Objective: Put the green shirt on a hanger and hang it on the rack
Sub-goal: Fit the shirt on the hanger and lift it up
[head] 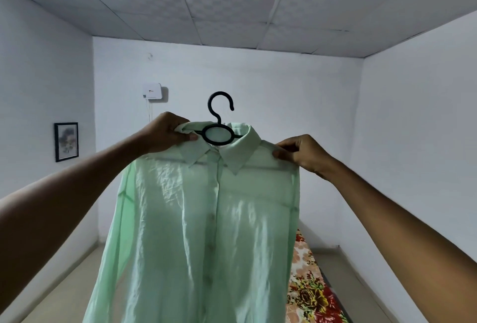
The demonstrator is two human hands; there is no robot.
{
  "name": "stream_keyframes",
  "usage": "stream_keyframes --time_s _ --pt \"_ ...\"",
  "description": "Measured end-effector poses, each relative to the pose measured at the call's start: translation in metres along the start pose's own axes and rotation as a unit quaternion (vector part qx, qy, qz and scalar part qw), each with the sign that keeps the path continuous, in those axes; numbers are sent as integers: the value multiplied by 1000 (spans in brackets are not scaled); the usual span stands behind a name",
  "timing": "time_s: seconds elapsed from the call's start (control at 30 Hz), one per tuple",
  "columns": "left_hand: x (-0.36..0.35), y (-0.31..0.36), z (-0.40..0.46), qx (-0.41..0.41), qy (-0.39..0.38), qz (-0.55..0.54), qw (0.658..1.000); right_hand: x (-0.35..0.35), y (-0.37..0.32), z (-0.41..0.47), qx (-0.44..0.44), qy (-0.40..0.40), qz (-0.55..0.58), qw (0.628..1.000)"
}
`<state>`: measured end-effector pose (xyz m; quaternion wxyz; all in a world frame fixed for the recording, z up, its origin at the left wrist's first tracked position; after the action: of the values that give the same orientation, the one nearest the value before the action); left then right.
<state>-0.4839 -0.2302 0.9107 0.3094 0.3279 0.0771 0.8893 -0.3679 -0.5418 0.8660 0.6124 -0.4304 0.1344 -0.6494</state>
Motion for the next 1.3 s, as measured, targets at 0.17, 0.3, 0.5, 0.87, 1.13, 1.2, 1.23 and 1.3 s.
stream_keyframes --time_s 0.17,0.3,0.5,0.87,1.13,1.2,1.23,1.3 --pt "-2 0 3 -4 -18 -9 1000 4 0 5 -11 -4 -59 998" --pt "-9 9 9 -12 -14 -22 1000 -15 -18 9 9 -52 -43 998" --pt "-6 6 15 -2 -9 -35 999 3 -20 17 40 -8 -111 993" --pt "-3 19 11 -10 -11 15 1000 4 -31 16 57 25 -10 998" --pt "57 -2 -30 101 65 12 993 -26 -44 26 56 -66 48 995" --pt "73 -4 -47 134 103 26 985 -56 -54 27 61 -136 48 988" --pt "81 -5 -56 148 110 34 982 -71 -58 28 68 -155 44 985" --pt "96 -1 -78 162 108 67 979 -97 -70 28 88 -162 50 982"
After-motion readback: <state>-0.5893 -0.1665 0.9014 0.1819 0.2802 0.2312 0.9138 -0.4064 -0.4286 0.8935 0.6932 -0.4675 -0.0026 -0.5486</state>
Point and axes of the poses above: each hand's wrist, its own z-axis towards the middle knuckle, its own x-axis out of the back of the hand, y = z × x, the point moved 9 cm from there along z, towards the middle knuckle, and after that the axes turned 10 degrees about y, right-handed, at the moved point
